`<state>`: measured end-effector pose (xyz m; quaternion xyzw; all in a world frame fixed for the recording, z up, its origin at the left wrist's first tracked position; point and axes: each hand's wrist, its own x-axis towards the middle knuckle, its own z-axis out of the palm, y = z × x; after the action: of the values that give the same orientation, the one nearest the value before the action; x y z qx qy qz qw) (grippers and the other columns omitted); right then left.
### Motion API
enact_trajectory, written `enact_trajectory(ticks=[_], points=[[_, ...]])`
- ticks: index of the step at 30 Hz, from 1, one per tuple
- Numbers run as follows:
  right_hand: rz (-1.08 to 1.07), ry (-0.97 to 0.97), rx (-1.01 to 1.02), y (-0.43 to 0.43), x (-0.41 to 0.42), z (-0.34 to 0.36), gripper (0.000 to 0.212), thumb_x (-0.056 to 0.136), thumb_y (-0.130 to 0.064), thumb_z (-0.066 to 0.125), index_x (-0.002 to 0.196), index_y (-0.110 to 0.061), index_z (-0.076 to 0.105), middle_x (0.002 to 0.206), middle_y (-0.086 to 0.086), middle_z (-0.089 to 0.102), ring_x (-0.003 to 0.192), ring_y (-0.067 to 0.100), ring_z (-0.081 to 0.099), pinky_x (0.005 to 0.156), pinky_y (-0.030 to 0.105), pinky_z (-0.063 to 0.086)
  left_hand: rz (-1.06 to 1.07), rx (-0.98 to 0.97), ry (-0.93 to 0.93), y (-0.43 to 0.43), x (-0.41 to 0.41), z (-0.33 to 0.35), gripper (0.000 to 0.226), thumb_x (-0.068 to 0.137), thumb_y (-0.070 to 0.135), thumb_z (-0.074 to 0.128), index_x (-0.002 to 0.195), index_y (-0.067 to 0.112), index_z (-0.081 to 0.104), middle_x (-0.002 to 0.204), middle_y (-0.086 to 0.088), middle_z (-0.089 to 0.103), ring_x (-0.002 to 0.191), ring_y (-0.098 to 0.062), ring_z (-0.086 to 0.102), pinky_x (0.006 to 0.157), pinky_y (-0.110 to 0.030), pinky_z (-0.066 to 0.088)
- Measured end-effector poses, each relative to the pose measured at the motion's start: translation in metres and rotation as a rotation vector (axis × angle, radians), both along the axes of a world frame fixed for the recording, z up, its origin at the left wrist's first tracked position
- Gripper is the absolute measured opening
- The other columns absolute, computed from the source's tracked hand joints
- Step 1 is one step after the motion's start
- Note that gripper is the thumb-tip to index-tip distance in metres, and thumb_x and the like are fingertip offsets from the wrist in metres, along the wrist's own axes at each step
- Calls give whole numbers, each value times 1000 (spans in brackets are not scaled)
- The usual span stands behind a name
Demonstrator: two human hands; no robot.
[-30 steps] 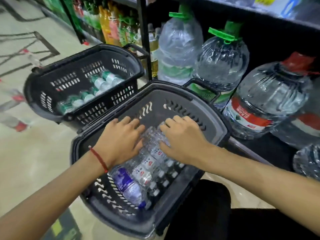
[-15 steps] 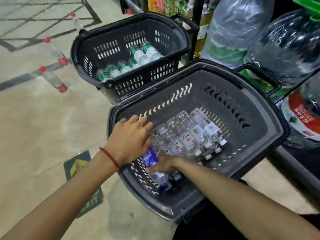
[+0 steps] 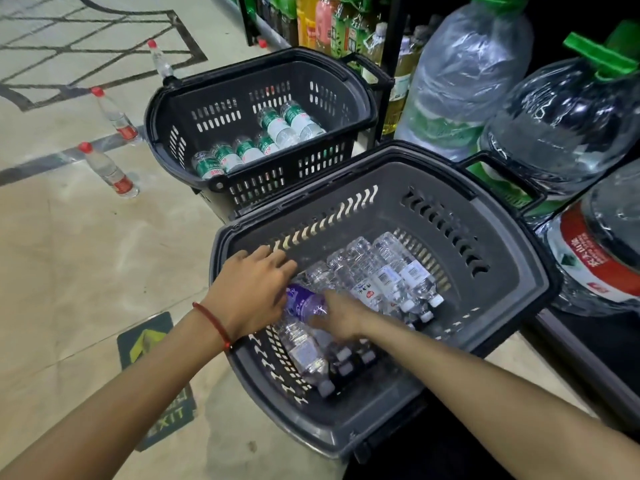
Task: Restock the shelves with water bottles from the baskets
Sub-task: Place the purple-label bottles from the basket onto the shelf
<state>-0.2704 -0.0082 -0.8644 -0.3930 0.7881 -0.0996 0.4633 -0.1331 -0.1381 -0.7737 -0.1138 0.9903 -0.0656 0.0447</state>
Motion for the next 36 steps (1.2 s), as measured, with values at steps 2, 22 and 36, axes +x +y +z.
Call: enact_trajectory(ticks=[2,22,36], points=[[71,109,-56,1,-13,37,34,100,-46,65,114,-17,55,113,2,55,87,20,62,72,37,50,-6,5,-43,0,-8,1,32,87,40,58,115,26,56,112,4,61,106,-22,58,82,-40,50],[-680,-47,-809,113,-99,171,62,82,-31,89,135,-27,58,109,-18,71,91,-3,64,86,20,51,43,928,274,56,-114,12,56,68,74,78,102,31,68,82,13,74,70,-4,69,69,-39,58],[-1012,121,-1019,192,-87,192,56,78,-8,92,126,-12,63,111,0,78,101,10,75,88,25,58,-274,1014,324,148,-185,80,50,69,68,76,106,36,67,85,17,73,77,-1,67,73,-36,56]])
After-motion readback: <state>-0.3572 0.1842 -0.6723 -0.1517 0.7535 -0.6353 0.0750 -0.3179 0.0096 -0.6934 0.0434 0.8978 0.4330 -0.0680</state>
